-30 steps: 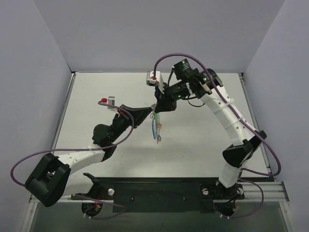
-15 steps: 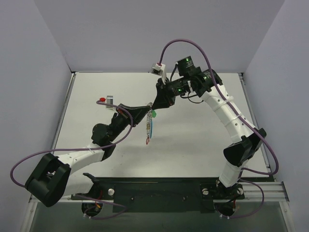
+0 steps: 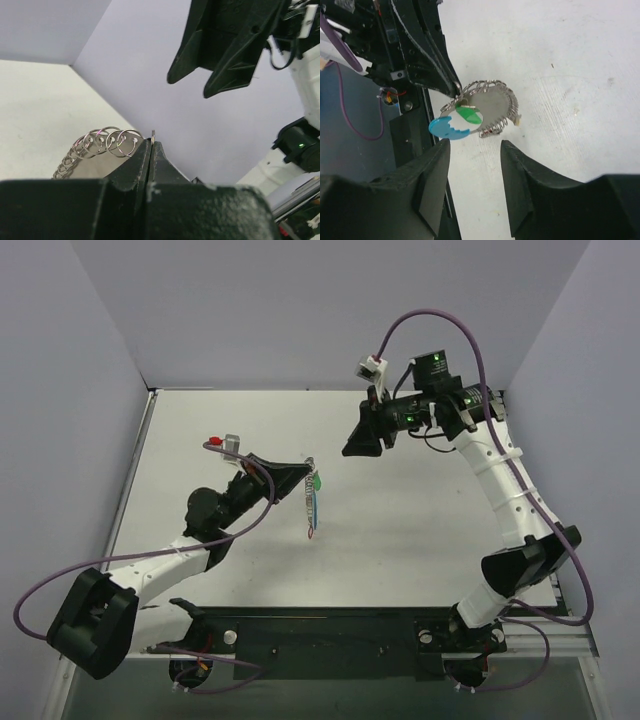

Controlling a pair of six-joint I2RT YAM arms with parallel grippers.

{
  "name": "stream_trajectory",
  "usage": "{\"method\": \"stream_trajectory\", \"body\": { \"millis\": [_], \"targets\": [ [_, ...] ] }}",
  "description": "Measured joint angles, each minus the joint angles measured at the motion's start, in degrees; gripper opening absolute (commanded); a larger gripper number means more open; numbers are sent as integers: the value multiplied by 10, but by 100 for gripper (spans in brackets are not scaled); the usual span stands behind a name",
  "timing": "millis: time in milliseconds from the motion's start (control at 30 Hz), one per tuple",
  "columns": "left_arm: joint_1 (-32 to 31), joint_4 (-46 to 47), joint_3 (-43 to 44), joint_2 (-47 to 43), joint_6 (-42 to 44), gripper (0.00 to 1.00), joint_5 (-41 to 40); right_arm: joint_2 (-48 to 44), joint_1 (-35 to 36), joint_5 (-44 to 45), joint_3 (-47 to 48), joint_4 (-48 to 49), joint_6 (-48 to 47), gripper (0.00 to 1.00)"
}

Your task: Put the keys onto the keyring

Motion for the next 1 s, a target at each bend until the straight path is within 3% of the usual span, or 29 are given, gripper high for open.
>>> {"method": "stream_trajectory", "body": {
  "millis": [267,600,800,1000],
  "targets": [
    [27,-216,88,-21,78,0,77,-84,-72,15,-141,-13,-63,45],
    [43,-315,240,136,116,0,130,-144,-160,40,-320,-10,-108,45],
    [118,-325,234,171,102,0,128,-167,-205,35,-386,25,-107,45],
    [241,-360,141,109,103,0,77,-175,-214,23,-421,48,-107,46]
  ]
}}
